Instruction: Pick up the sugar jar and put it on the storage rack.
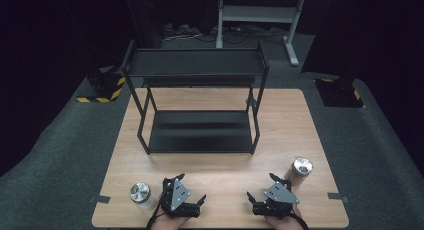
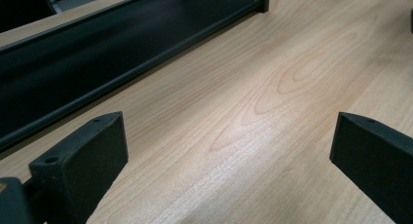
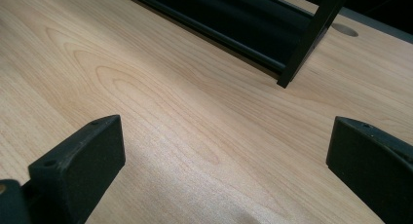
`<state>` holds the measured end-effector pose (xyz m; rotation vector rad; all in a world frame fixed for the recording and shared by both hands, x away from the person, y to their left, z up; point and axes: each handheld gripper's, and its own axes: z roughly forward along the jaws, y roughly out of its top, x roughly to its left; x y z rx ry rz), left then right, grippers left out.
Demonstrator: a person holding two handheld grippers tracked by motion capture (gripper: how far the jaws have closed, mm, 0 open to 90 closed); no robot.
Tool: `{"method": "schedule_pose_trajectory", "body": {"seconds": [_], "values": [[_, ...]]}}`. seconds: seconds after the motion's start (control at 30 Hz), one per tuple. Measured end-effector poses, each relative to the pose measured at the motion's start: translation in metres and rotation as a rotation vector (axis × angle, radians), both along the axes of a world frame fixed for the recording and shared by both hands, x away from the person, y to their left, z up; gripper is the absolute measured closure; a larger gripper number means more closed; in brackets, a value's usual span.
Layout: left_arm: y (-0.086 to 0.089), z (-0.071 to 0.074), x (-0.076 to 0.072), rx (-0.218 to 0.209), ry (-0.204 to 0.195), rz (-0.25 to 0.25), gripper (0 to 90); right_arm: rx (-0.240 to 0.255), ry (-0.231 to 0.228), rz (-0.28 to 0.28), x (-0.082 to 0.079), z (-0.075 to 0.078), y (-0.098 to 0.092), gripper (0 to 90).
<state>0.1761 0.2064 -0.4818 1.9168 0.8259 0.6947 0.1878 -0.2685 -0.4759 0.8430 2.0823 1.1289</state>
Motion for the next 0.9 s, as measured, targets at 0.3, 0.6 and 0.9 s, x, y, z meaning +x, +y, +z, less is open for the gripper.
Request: {"method": "schedule_pose_trajectory", "body": {"seconds": [0.3,0.6,0.9], "values": [[-0.0024,0.0013,0.0004,0.018,0.002,-0.003,0.6,0.016,0.003,-0.006,-0.0003,-0.0005,-0.0019,0.0],[-0.0023,0.0013,0.0001,0.017,0.001,-0.003,0.6,0.011,0.001,-0.001,-0.001,-0.0005,-0.0011,0.0],[0.0019,-0.0007,-0.0004,-0.008,-0.002,-0.006,0.6,0.006,0.001,0.004,-0.0011,-0.0003,-0.0003,0.0]]}}
